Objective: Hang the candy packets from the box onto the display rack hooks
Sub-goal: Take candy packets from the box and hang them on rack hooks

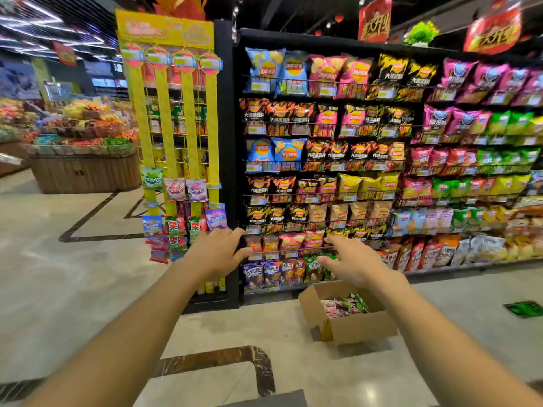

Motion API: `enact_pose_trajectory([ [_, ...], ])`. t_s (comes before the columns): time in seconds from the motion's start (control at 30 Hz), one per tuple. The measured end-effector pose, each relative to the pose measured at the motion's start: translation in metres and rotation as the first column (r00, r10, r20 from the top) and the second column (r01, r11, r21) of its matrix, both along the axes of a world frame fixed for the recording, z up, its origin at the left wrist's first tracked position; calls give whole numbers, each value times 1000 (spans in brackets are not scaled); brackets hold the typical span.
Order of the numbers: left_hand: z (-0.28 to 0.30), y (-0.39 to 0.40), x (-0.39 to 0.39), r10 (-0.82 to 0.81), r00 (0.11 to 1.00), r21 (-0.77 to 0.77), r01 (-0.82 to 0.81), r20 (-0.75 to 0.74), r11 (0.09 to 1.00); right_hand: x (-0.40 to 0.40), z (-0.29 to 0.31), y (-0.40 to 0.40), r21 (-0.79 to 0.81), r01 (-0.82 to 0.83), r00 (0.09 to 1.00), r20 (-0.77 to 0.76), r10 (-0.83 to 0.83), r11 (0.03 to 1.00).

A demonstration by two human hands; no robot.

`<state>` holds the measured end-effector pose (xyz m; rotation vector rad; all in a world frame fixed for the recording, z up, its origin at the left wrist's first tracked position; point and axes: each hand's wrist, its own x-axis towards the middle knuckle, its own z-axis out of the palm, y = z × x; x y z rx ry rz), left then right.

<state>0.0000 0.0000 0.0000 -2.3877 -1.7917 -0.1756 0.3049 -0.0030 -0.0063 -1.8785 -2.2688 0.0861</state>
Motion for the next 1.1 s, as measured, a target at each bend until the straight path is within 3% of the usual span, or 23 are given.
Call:
enact_pose_trajectory([
  [0.33, -49, 152, 109, -75, 995, -158, 63, -66, 985, 105, -56, 129, -88, 118, 993, 0, -119, 989],
  [0.67, -115, 290, 216, -218, 970, -164, 199, -108, 966, 203, -106, 243, -195, 200, 979, 10, -202, 960],
  [1.1, -207, 498, 370, -426, 902, -381, 370, -72, 847, 315, -184, 393, -366, 361, 933, 150, -328, 858],
])
